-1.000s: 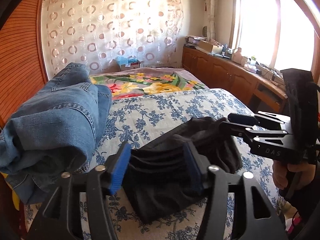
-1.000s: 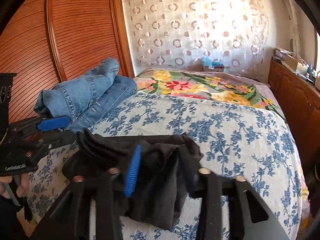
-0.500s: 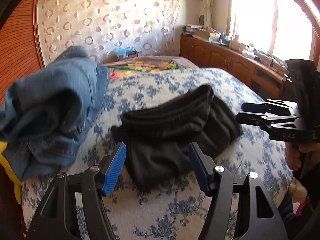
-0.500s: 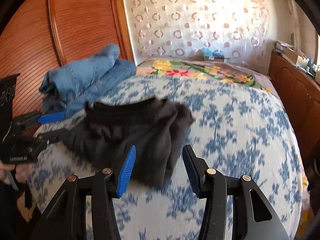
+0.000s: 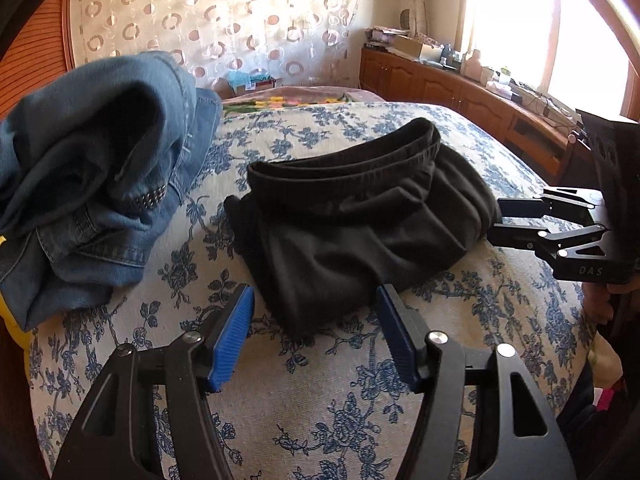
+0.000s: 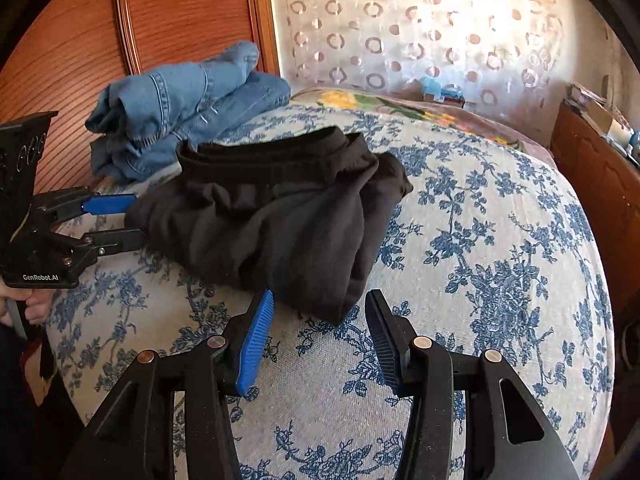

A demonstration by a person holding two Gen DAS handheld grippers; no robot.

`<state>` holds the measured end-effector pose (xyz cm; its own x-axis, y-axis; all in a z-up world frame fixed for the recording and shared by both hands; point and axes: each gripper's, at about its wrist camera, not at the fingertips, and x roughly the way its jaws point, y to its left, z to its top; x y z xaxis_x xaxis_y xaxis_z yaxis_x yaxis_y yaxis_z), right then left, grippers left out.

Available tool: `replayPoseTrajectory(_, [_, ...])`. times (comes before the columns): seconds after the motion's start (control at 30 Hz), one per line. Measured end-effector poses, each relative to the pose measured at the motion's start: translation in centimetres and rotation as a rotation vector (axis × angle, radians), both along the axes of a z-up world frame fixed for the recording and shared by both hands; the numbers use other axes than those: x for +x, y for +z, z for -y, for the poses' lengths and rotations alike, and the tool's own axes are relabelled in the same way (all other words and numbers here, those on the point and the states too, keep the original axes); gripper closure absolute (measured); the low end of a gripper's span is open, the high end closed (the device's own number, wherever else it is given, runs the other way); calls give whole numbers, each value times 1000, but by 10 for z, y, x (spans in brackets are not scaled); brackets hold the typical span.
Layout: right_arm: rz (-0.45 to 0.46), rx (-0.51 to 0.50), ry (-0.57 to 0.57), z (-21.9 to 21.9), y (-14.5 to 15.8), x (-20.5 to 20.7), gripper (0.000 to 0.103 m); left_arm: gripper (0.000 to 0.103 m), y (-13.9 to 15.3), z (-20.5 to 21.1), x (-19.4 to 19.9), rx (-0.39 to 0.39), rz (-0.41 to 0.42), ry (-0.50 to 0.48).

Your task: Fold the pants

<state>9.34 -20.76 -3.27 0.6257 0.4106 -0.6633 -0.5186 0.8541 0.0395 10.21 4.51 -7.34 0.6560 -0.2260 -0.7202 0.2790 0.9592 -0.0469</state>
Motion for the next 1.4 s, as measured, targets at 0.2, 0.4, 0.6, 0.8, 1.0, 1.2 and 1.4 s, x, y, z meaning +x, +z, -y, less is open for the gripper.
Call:
replayPoseTrajectory(0.2, [-11, -25, 25, -7, -3, 9, 72, 56, -2, -3, -2, -14, -10, -2])
replayPoseTrajectory(0.4, [13, -9, 31, -3, -1, 3, 94, 69, -6, 1, -2, 3, -16, -17])
replayPoseTrajectory(0.6, [17, 33, -1, 16, 2, -2, 96, 91, 6, 13, 2, -33, 1, -26])
replayPoseTrajectory(0.8, [42, 52, -23, 37, 11, -28, 96, 91, 19, 23, -14, -61, 31, -64])
replayPoseTrajectory(1.0, [36, 78, -54, 63, 11, -70, 96, 91, 19, 37, -40, -89, 34, -109])
replayPoseTrajectory(1.2, [24, 81, -73, 80, 13, -108, 96, 91, 15, 44, -64, -101, 27, -144])
replayPoseTrajectory(1.4, [-34, 69, -60, 84, -5, -122, 97, 92, -5, 37, -74, -69, -20, -115])
